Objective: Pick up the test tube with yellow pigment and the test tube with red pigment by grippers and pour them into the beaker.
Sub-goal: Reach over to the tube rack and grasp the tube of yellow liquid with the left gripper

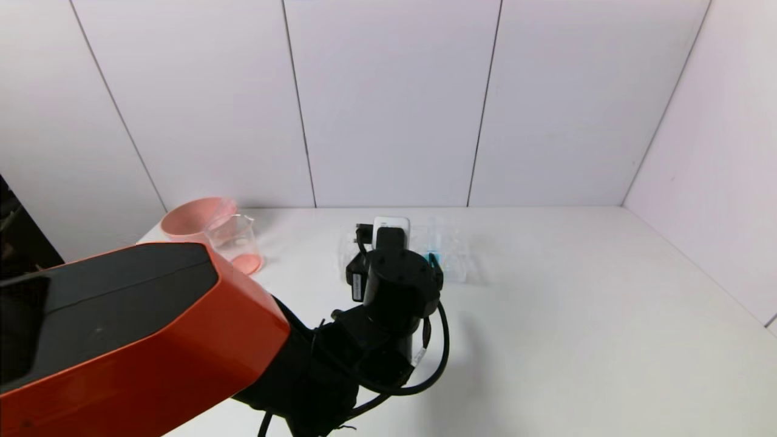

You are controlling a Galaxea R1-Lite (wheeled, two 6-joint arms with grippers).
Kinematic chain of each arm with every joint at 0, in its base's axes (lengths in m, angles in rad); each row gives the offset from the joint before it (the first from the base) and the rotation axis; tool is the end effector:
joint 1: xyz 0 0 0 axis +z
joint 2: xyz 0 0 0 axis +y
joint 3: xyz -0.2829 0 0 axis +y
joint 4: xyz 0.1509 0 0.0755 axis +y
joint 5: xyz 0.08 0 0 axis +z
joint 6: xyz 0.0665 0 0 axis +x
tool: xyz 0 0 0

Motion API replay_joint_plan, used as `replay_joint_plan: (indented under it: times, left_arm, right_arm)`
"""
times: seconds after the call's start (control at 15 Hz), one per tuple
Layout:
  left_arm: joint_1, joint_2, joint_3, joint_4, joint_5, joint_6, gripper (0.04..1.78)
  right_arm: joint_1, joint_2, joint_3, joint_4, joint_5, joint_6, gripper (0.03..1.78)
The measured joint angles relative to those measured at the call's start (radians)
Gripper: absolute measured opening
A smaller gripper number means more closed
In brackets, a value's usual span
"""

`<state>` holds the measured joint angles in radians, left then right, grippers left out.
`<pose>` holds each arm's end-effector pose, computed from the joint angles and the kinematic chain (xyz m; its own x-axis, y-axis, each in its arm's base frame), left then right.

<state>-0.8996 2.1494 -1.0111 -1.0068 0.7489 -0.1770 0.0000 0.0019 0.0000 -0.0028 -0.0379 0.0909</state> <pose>0.2930 -0.2961 0.1146 0.9847 -0.1452 -0.0960 0.1370 0.9868 -0.0867 0.0146 -0.0025 0.0759 0.9993 -0.0379 0.0009 0.0377 0.9952 0.0908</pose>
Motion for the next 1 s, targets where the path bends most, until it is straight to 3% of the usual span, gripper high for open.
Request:
replay_joint_plan:
  times: [0.53,1.0]
  left_arm:
    - [0.084,0.146,-0.222,-0.001,0.034,0.063,1.76]
    - [0.094,0.218,-0.314,-0.002,0.040,0.081,1.76]
  right_arm:
    - [0.000,0.000,0.000,0.000,0.000,0.000,1.71]
    - [0.000,0.000,0.000,0.000,0.000,0.000,1.71]
